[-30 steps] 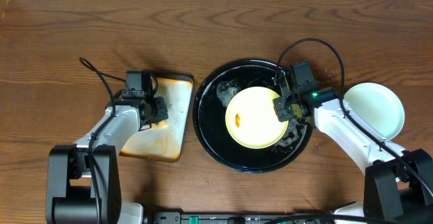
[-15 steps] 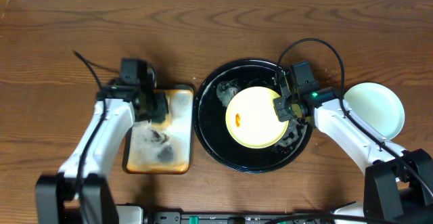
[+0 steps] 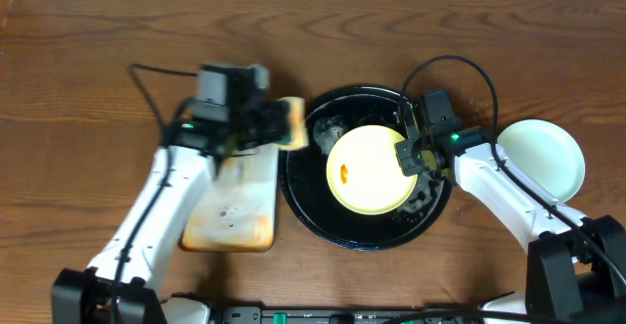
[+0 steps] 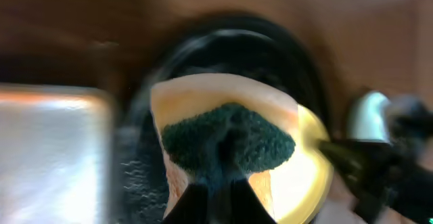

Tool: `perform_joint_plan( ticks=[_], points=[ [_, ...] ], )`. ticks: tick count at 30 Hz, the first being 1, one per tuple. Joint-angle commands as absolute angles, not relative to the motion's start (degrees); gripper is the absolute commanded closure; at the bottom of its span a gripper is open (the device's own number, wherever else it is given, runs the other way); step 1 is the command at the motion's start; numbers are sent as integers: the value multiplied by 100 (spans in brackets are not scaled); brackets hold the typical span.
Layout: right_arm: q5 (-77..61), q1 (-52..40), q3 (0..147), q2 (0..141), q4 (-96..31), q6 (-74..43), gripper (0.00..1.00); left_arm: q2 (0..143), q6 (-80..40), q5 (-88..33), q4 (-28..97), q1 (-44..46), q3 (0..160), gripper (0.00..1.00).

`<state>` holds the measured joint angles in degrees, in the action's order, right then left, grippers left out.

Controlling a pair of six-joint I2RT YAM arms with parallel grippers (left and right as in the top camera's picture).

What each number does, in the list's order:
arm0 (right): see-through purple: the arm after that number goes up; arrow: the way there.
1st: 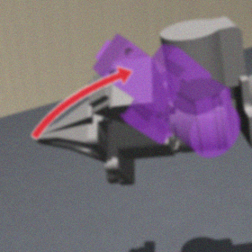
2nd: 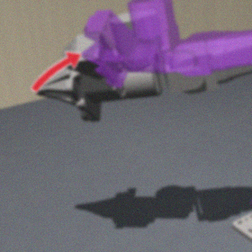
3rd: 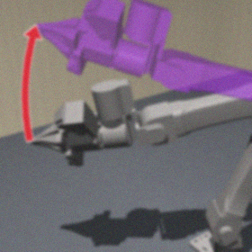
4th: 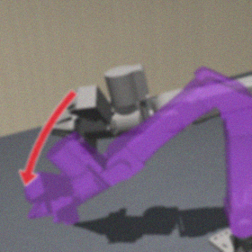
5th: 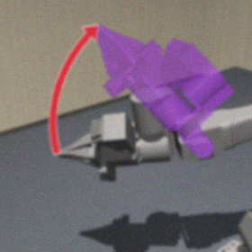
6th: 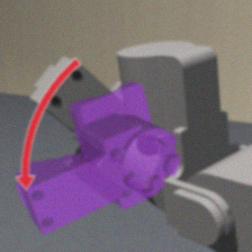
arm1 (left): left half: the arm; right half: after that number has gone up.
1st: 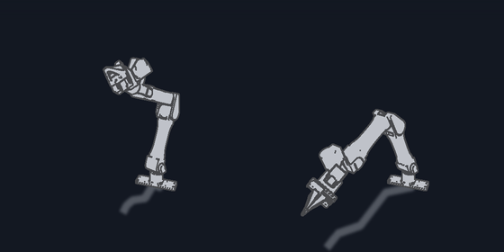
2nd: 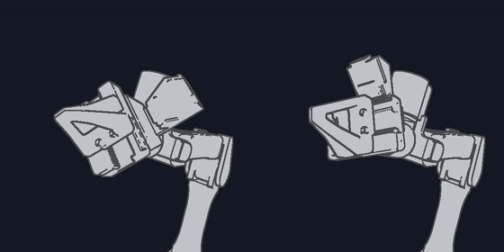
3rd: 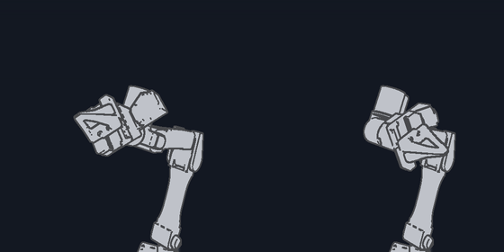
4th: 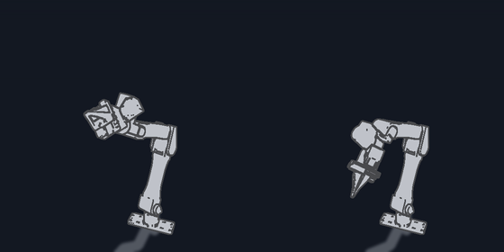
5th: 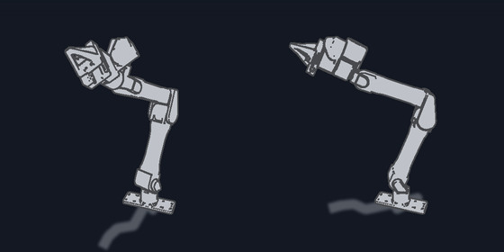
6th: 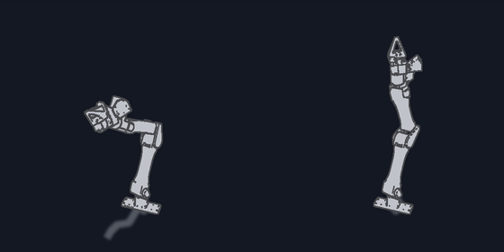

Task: Clean dirty plates on tray and stack at the side
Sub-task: 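Dip the sponge in the soapy tray and lift it with the left gripper, then scrub the yellow plate with the sponge while the right gripper holds it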

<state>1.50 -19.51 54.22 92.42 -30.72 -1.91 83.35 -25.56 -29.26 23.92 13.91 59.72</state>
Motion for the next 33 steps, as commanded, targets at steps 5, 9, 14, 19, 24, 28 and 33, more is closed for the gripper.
perform_joint_plan(
  ticks=[5,9,14,19,24,28,33],
  points=[
    [274,-1920,5496,9303,-3085,-263,99,9002,-3900,-2676,2161,2794,5996,92],
    [272,-1920,5496,9303,-3083,-301,99,9445,-4480,-2633,1986,3190,5996,92],
    [274,-1920,5496,9303,-3081,-305,99,9963,-4178,-2628,1151,3573,5996,92],
    [272,-1920,5496,9303,-3083,-316,99,10560,-4486,-2534,996,3728,5996,92],
    [272,-1920,5496,9301,-3085,-316,99,11120,-5083,-1975,1017,3686,5996,92],
    [274,-1920,5496,9301,-3114,-316,99,11498,-5439,-1789,1267,3568,5999,92],
    [274,-1920,5496,9301,-3181,-318,99,11605,-5518,-1597,1426,3369,6001,92]
  ],
)
